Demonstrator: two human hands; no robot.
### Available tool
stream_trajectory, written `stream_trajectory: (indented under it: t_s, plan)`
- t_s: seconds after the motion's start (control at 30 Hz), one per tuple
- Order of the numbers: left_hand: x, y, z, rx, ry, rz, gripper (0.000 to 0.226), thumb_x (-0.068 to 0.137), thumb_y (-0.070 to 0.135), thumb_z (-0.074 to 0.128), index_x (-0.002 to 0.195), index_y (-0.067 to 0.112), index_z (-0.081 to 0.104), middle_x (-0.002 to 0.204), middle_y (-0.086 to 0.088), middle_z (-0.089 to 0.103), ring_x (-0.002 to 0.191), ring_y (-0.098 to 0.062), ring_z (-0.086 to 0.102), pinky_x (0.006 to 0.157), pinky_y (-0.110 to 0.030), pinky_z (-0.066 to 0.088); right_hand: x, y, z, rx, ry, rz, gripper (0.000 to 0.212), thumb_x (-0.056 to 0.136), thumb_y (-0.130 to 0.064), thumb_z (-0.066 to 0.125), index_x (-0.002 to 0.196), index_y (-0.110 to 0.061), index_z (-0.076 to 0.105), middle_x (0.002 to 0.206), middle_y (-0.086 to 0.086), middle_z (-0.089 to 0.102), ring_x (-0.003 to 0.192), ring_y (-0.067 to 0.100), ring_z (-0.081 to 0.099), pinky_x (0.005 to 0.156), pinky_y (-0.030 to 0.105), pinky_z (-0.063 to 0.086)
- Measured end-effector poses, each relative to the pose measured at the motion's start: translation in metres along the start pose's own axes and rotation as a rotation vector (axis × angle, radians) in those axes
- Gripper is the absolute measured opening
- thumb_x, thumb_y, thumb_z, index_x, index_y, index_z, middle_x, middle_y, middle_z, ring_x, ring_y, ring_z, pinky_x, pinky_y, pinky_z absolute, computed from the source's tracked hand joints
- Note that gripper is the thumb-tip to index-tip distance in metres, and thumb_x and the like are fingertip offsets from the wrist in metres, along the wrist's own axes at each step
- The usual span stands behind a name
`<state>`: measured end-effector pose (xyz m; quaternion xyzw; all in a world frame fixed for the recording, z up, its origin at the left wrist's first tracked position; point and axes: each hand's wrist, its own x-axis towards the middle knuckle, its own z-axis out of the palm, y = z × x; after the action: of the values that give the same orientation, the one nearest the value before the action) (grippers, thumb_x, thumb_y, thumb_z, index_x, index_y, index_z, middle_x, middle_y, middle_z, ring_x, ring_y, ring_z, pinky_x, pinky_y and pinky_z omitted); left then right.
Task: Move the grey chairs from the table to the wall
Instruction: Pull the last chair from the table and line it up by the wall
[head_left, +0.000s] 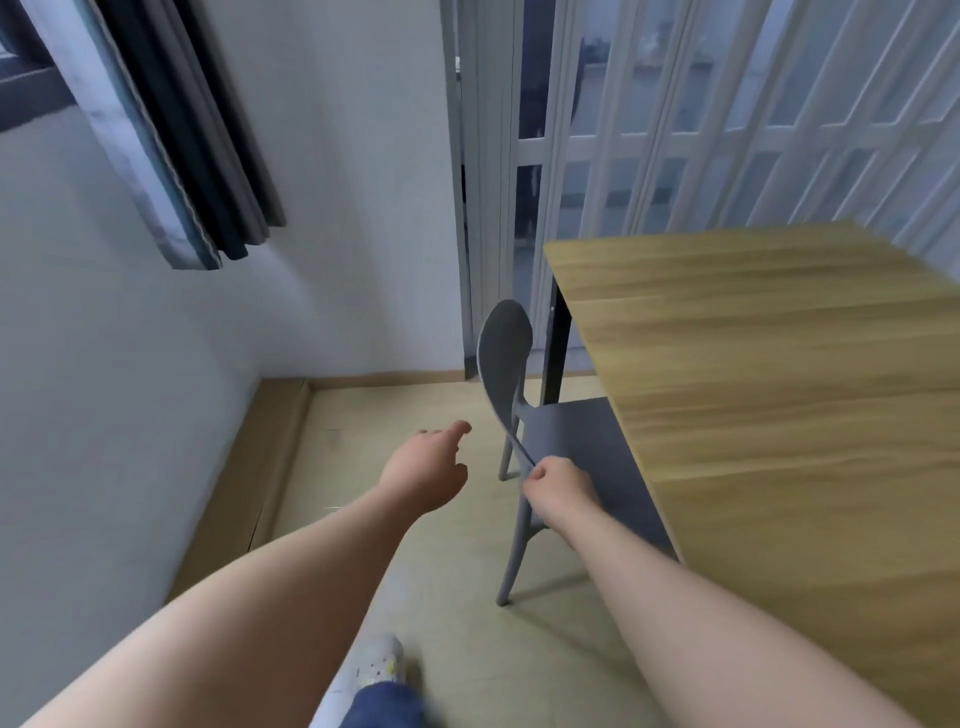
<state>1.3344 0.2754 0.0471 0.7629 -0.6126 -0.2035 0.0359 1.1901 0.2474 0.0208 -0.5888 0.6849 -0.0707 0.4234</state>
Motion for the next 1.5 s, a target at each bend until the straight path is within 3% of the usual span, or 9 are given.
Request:
stream_trajectory:
  t_s: [0.1, 0.23, 0.33, 0.43, 0.6, 0.8, 0.93, 1.2, 1.5]
  plan:
    - [0.058, -0.009, -0.007, 0.056, 0.009, 0.074, 0.057, 0.093, 0.01, 0.044, 0.146, 0.022, 0.029, 0.142, -0.004, 0.05, 0.136, -0.026, 0.036, 0.101, -0.038, 0.044, 0.036, -0.022, 0.002, -0.02, 0.045, 0.01, 0.014, 0.092, -0.017, 0.045, 0.1, -0.014, 0.056, 0.101, 0.005, 0.059, 0.092, 0.025, 0.057, 0.087, 0.036, 0.052]
    - [0.128, -0.018, -0.019, 0.186, -0.026, 0.257, 0.062, 0.091, 0.004, 0.042, 0.147, 0.024, 0.027, 0.155, -0.002, 0.029, 0.143, -0.024, 0.025, 0.104, -0.038, 0.041, 0.08, -0.059, 0.007, -0.016, 0.077, 0.055, 0.039, 0.092, -0.027, 0.05, 0.13, -0.015, 0.051, 0.129, 0.005, 0.06, 0.117, 0.027, 0.058, 0.088, 0.032, 0.048]
    - [0.19, -0.026, -0.029, 0.387, -0.091, 0.449, 0.06, 0.092, 0.004, 0.045, 0.147, 0.022, 0.026, 0.161, -0.002, 0.008, 0.151, -0.024, 0.003, 0.117, -0.039, 0.024, 0.12, -0.088, 0.016, 0.05, 0.055, 0.119, 0.042, 0.089, -0.028, 0.052, 0.13, -0.018, 0.049, 0.125, 0.005, 0.062, 0.113, 0.027, 0.059, 0.085, 0.031, 0.047]
    - [0.239, -0.029, -0.03, 0.589, -0.204, 0.575, 0.062, 0.094, 0.01, 0.048, 0.149, 0.019, 0.023, 0.161, -0.003, 0.01, 0.151, -0.026, -0.005, 0.123, -0.041, 0.009, 0.15, -0.109, 0.027, 0.081, 0.015, 0.173, 0.034, 0.085, -0.025, 0.053, 0.118, -0.015, 0.055, 0.103, 0.003, 0.061, 0.088, 0.025, 0.054, 0.069, 0.026, 0.045]
    - [0.299, -0.033, -0.026, 0.79, -0.283, 0.729, 0.053, 0.097, 0.015, 0.042, 0.149, 0.018, 0.028, 0.158, -0.002, 0.021, 0.15, -0.029, -0.01, 0.123, -0.045, -0.001, 0.189, -0.127, 0.04, 0.083, 0.047, 0.285, 0.029, 0.088, -0.013, 0.048, 0.116, -0.008, 0.054, 0.117, 0.01, 0.063, 0.085, 0.024, 0.047, 0.07, 0.026, 0.038]
    - [0.324, -0.023, -0.017, 0.871, -0.251, 0.829, 0.044, 0.093, 0.015, 0.05, 0.136, 0.024, 0.047, 0.147, 0.0, 0.042, 0.148, -0.029, 0.013, 0.121, -0.048, -0.006, 0.202, -0.131, 0.044, -0.01, 0.023, 0.335, 0.008, 0.088, -0.001, 0.04, 0.088, -0.008, 0.044, 0.099, 0.012, 0.052, 0.084, 0.027, 0.042, 0.053, 0.024, 0.032]
    - [0.322, -0.023, -0.019, 0.866, -0.236, 0.863, 0.04, 0.092, 0.014, 0.051, 0.13, 0.024, 0.053, 0.139, 0.002, 0.051, 0.143, -0.026, 0.025, 0.122, -0.048, -0.005, 0.203, -0.127, 0.044, -0.059, 0.011, 0.339, 0.035, 0.086, -0.001, 0.042, 0.059, -0.017, 0.026, 0.081, 0.005, 0.044, 0.08, 0.028, 0.041, 0.045, 0.022, 0.022]
    - [0.283, -0.034, -0.011, 0.847, -0.251, 0.836, 0.035, 0.093, 0.011, 0.048, 0.121, 0.027, 0.061, 0.128, 0.004, 0.061, 0.137, -0.023, 0.036, 0.123, -0.041, 0.002, 0.169, -0.114, 0.046, -0.213, -0.079, 0.266, 0.008, 0.084, -0.001, 0.041, 0.081, -0.007, 0.045, 0.091, 0.007, 0.047, 0.081, 0.028, 0.045, 0.051, 0.024, 0.031]
    - [0.169, -0.049, 0.017, 0.806, -0.233, 0.719, 0.031, 0.089, 0.005, 0.047, 0.109, 0.021, 0.065, 0.12, 0.0, 0.065, 0.123, -0.023, 0.049, 0.118, -0.035, 0.019, 0.085, -0.059, 0.067, -0.367, -0.152, 0.065, 0.018, 0.085, -0.001, 0.041, 0.094, -0.008, 0.055, 0.088, 0.007, 0.048, 0.08, 0.027, 0.046, 0.052, 0.025, 0.033]
